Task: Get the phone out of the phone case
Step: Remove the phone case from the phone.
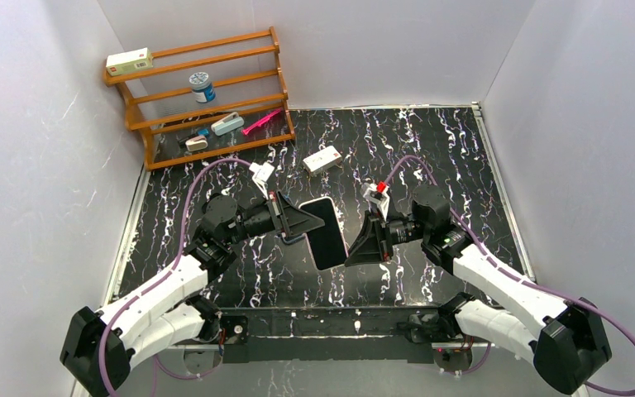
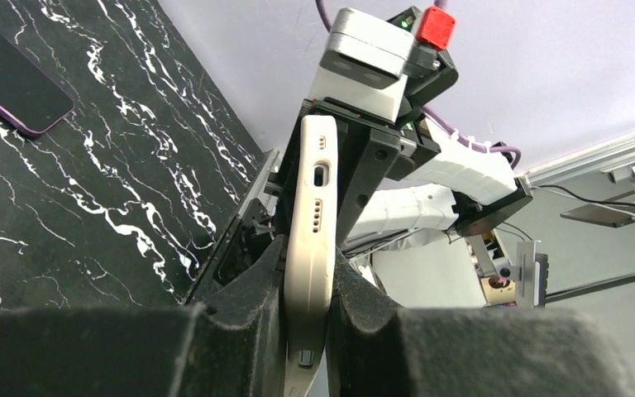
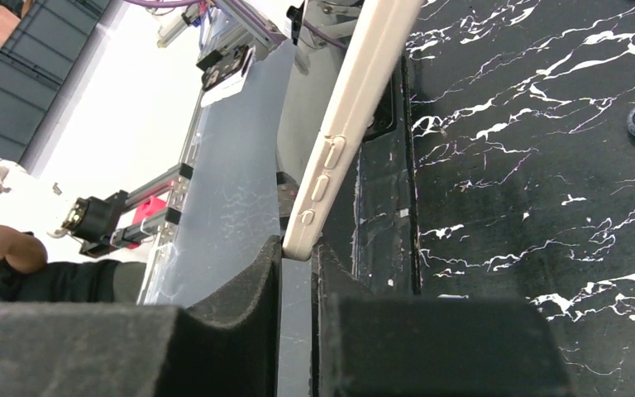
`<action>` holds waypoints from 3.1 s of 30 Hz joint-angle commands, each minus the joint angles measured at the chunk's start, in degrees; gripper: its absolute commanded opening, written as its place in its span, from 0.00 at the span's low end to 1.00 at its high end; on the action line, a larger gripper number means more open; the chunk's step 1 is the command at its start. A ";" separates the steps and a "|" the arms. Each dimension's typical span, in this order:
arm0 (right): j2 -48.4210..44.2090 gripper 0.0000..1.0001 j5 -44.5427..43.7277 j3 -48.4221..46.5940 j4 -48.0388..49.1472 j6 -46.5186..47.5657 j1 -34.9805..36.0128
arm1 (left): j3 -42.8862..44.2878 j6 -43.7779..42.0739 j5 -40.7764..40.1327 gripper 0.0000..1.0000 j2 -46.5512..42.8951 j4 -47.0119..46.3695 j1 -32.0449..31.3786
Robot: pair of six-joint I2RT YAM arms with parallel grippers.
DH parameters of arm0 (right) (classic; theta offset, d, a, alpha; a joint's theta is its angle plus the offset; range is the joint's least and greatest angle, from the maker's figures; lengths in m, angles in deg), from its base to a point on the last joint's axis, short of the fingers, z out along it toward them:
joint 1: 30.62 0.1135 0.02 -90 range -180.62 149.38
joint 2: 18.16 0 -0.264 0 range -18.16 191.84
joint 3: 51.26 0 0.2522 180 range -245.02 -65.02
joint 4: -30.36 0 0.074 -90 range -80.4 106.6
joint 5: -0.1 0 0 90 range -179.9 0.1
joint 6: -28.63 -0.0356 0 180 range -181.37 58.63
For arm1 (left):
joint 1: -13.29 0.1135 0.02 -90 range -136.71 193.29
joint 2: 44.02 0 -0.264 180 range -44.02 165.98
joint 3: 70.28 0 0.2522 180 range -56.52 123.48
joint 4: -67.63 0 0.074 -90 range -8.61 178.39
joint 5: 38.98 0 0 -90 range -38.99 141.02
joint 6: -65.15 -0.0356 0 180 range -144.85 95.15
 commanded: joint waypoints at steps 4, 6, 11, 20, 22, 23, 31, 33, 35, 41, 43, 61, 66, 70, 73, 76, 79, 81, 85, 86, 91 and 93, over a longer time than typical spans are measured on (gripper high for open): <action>-0.40 0.01 0.51 -1.85 2.14 8.03 0.74 | 0.38 4.15 2.65 0.00 -2.47 -3.94 -0.01; -0.94 0.01 -0.52 -1.35 1.53 11.99 0.80 | 0.78 5.60 3.75 0.00 -2.44 -4.37 -0.01; -2.51 0.01 -3.07 -1.60 -0.56 23.38 1.00 | 0.86 8.55 7.11 0.00 -3.18 -7.03 -0.07; 3.99 0.01 -5.97 -9.30 -10.85 44.18 2.15 | -0.99 9.79 10.25 0.00 -7.15 -10.43 -0.97; 5.03 0.01 -6.56 -11.08 -12.79 47.99 2.51 | -1.47 10.37 11.39 0.00 -8.01 -12.07 -1.54; 5.52 0.01 -6.42 -11.99 -15.11 50.70 2.75 | -1.80 10.82 11.74 0.00 -8.47 -12.95 -1.88; 7.13 0.01 -11.48 -18.26 -23.32 63.06 7.07 | -2.88 11.53 12.51 0.00 -9.33 -13.19 -2.25; 8.02 0.01 -15.81 -20.00 -26.00 65.23 8.96 | -3.29 11.48 12.25 0.00 -8.54 -13.19 -2.28; 9.21 0.01 -20.64 -21.56 -28.62 66.84 11.10 | -3.53 11.46 12.12 0.00 -8.10 -13.19 -2.34; 8.20 0.01 -25.92 -18.12 -19.17 62.52 11.78 | -4.33 10.76 10.43 0.00 -8.15 -13.15 -2.34; 5.95 0.05 -28.23 -15.18 -13.51 59.10 11.75 | -4.90 9.74 8.68 0.00 -8.16 -11.89 -2.34; -14.87 0.73 -42.37 -0.62 -6.13 8.06 11.75 | -1.47 -7.05 -29.42 0.00 -13.89 9.84 -2.29; -12.41 0.67 -42.75 2.99 0.51 -13.99 11.75 | -4.30 -2.54 -33.14 0.00 -14.45 5.71 -2.30; -9.79 0.55 -41.47 10.43 12.40 -30.47 11.78 | -7.46 1.25 -35.63 0.00 -15.08 1.71 -2.25; -9.16 0.50 -41.04 15.60 22.89 -39.20 11.74 | -9.60 3.89 -35.82 0.00 -15.14 -0.95 -2.30; -9.91 0.48 -42.50 17.63 26.12 -42.95 11.79 | -10.52 4.86 -35.88 0.00 -15.21 -1.89 -2.30; -10.09 0.48 -43.60 17.96 26.71 -44.84 11.81 | -11.91 6.87 -35.97 0.00 -15.28 -3.92 -2.30; -9.94 0.48 -44.02 18.32 28.41 -46.10 11.80 | -13.12 8.55 -35.98 0.00 -15.11 -5.51 -2.29; -8.82 0.48 -44.92 17.35 29.18 -46.57 11.76 | -14.30 11.08 -35.42 0.00 -14.52 -8.19 -2.28; -8.32 0.48 -44.98 17.06 29.32 -46.54 11.82 | -14.46 11.58 -35.29 0.00 -14.43 -9.13 -2.25; -5.60 0.47 -44.64 15.83 32.36 -46.82 11.80 | -14.57 12.65 -34.50 0.00 -14.20 -10.69 -2.24; -4.61 0.47 -44.37 15.42 33.24 -46.95 11.79 | -14.64 12.87 -34.48 0.00 -14.25 -10.89 -2.29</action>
